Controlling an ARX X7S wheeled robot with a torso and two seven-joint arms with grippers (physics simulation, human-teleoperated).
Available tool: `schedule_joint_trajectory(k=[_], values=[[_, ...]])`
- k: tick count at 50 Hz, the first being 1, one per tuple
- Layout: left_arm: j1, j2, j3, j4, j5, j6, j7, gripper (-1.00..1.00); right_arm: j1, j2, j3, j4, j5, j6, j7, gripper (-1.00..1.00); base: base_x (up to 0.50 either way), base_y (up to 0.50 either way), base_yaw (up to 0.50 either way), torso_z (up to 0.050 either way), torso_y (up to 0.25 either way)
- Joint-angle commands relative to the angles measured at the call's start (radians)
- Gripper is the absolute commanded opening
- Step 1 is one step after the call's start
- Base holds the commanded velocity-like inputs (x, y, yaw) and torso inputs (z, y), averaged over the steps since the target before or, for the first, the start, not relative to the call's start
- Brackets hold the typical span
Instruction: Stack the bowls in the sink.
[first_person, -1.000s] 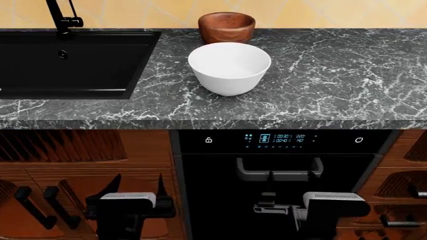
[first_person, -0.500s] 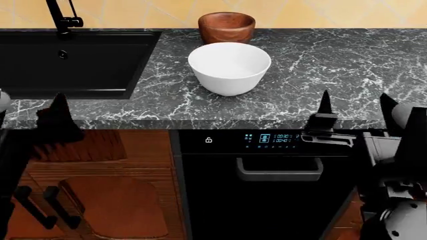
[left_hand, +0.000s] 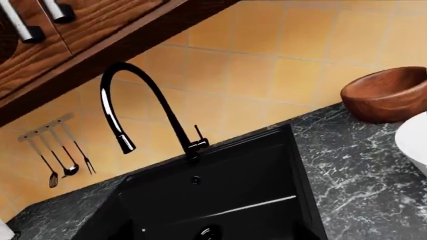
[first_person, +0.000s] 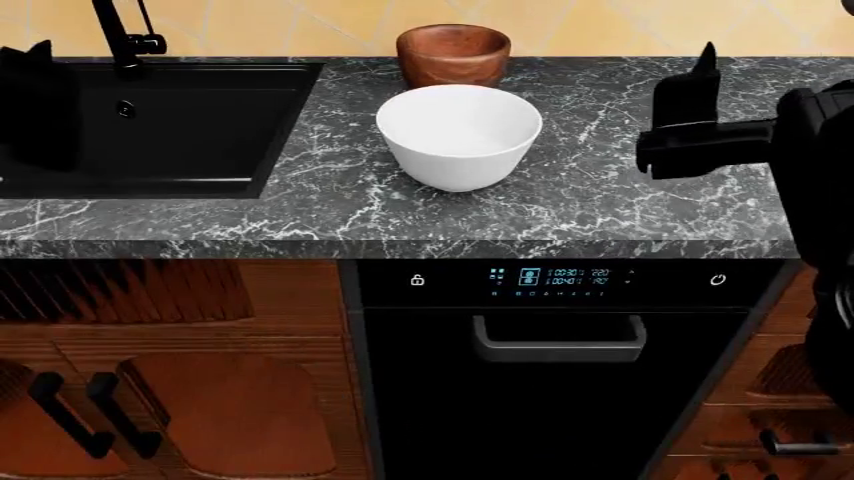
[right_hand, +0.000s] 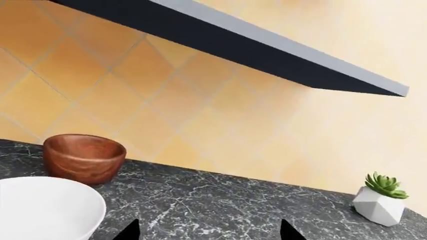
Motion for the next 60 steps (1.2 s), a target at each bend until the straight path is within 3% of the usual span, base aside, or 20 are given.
schedule_joint_trajectory(k=[1, 13, 35, 60], values=[[-0.238, -0.032, 0.235, -0.06, -0.057, -0.094, -0.019, 1.0, 0.153, 0.053, -0.137, 0.065, 0.094, -0.036, 0.076, 1.0, 0.0, 0.0, 0.0, 0.0, 0.0], [-0.255, -0.062, 0.287, -0.069, -0.087, -0.039, 0.0, 1.0, 0.165, 0.059, -0.187, 0.074, 0.102, -0.08, 0.032, 1.0, 0.05, 0.0, 0.0, 0.0, 0.0], [-0.414, -0.075, 0.443, -0.14, -0.316, -0.031, -0.113, 1.0, 0.191, 0.1, -0.226, 0.086, 0.163, -0.122, 0.041, 1.0, 0.49, 0.0, 0.0, 0.0, 0.0], [-0.497, -0.104, 0.525, -0.141, -0.402, -0.029, -0.141, 1.0, 0.167, 0.128, -0.255, 0.08, 0.158, -0.174, 0.028, 1.0, 0.5, -0.2, 0.0, 0.0, 0.001]])
